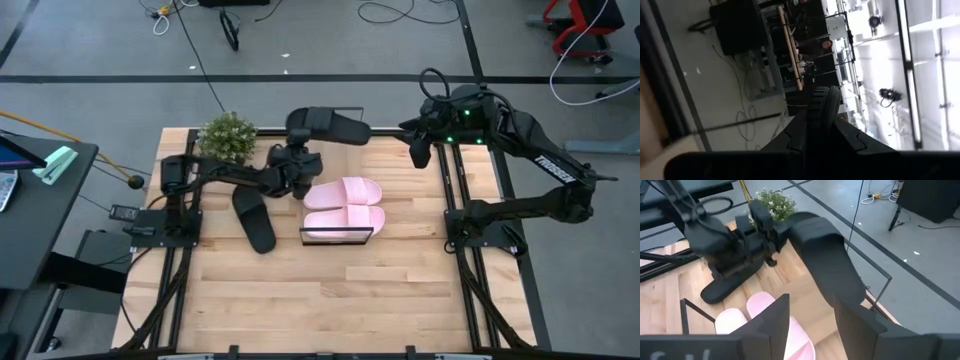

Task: Pick and place slides into the shelf
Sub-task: Put the right black slides on the shelf

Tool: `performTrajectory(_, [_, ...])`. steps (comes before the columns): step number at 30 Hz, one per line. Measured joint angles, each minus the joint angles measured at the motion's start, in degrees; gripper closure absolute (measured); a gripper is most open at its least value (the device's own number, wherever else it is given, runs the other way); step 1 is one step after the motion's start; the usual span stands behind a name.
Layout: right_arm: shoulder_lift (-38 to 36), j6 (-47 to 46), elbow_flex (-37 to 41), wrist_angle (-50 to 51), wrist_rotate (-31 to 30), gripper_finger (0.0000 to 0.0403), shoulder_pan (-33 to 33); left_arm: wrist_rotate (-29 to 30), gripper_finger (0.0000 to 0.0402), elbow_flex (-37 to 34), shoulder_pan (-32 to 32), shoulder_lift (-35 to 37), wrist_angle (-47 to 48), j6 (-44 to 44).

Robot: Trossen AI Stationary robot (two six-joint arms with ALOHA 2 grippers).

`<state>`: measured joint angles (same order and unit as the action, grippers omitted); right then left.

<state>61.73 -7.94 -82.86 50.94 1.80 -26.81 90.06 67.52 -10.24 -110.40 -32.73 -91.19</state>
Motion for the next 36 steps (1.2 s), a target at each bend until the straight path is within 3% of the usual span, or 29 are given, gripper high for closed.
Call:
performTrajectory(5, [0.57,-1.51,0.03,0.17,0.01,0.0243,0.0,0.09,0.0346,-0.04,-0.15,-3.49,-0.11,-7.27])
performTrajectory(36, [0.79,-2.5,2.81,0.02,0.42,0.0243,0.0,-0.06,0.0346,-0.08,-3.75,-5.11,11.27,-5.93])
